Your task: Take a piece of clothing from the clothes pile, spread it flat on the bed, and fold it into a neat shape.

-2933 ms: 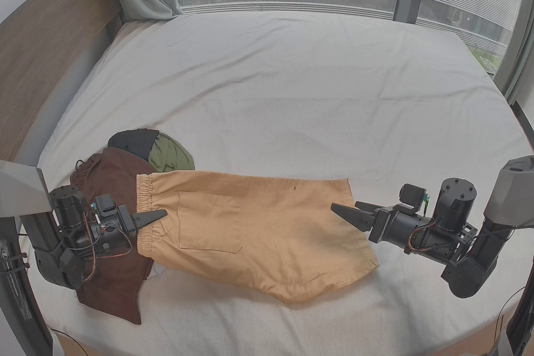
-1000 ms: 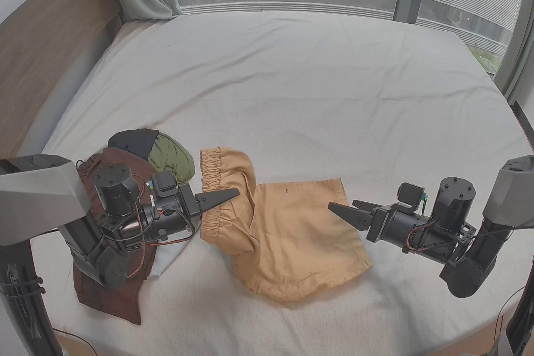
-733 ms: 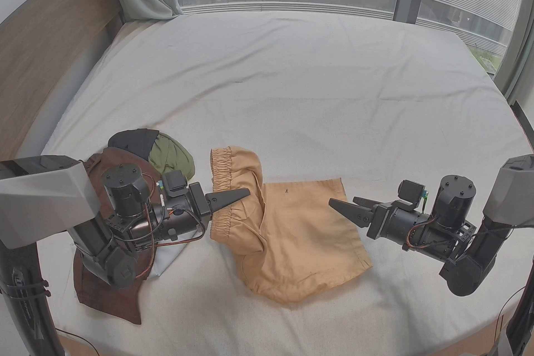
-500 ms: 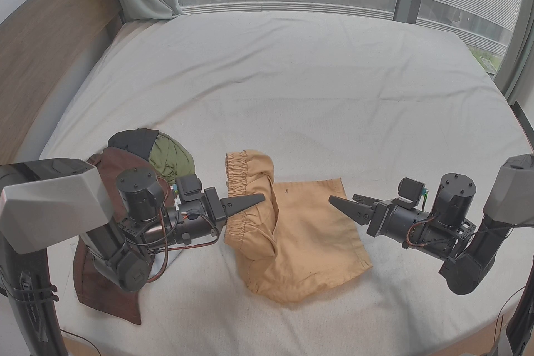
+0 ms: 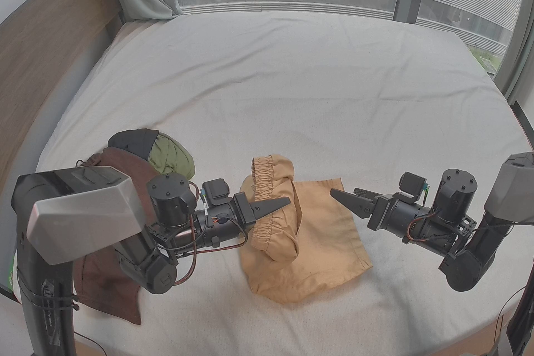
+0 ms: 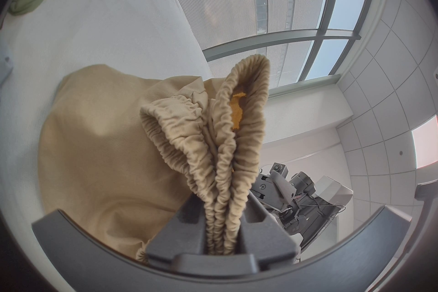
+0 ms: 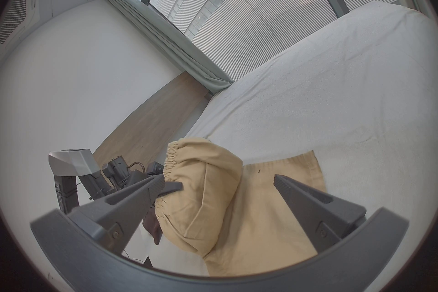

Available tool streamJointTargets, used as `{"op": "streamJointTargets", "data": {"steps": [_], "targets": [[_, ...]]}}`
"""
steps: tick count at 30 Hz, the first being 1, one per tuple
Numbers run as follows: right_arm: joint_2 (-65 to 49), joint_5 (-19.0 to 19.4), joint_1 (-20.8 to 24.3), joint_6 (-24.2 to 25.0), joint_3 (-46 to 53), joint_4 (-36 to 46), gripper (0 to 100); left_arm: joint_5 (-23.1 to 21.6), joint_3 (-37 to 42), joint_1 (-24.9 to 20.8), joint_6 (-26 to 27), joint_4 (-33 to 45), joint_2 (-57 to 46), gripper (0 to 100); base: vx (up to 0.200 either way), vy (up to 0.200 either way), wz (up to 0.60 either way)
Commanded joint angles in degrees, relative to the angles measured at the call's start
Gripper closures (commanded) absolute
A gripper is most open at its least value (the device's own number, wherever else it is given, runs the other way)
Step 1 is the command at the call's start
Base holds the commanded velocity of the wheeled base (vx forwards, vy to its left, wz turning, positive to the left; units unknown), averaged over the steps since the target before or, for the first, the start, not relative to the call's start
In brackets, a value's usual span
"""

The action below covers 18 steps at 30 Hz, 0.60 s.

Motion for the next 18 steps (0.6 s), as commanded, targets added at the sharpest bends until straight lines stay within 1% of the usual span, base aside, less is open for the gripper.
{"op": "streamJointTargets", "data": {"steps": [1, 5, 15, 16, 18], "targets": [[-0.24, 0.03, -0.29, 0.00, -0.60, -0.04, 0, 0.04, -1.55, -0.96, -0.76, 0.01, 2.59, 100, 0.000, 0.000, 0.00], [-0.41, 0.03, -0.64, 0.00, -0.77, -0.04, 0, 0.04, -2.60, -2.01, -3.05, -0.07, 3.55, 100, 0.000, 0.000, 0.00], [-0.41, 0.03, -0.73, 0.00, -1.21, -0.04, 0, 0.75, -5.42, -4.12, -3.14, -0.07, 7.24, 100, 0.000, 0.000, 0.00], [-0.41, 0.03, -0.73, 0.00, -1.21, -0.04, 0, 1.89, -6.74, -4.47, -3.14, -0.07, 8.12, 100, 0.000, 0.000, 0.00], [-0.41, 0.03, -0.73, 0.00, -1.21, -0.04, 0, 2.06, -6.91, -4.47, -3.14, 0.01, 8.39, 100, 0.000, 0.000, 0.00]]}}
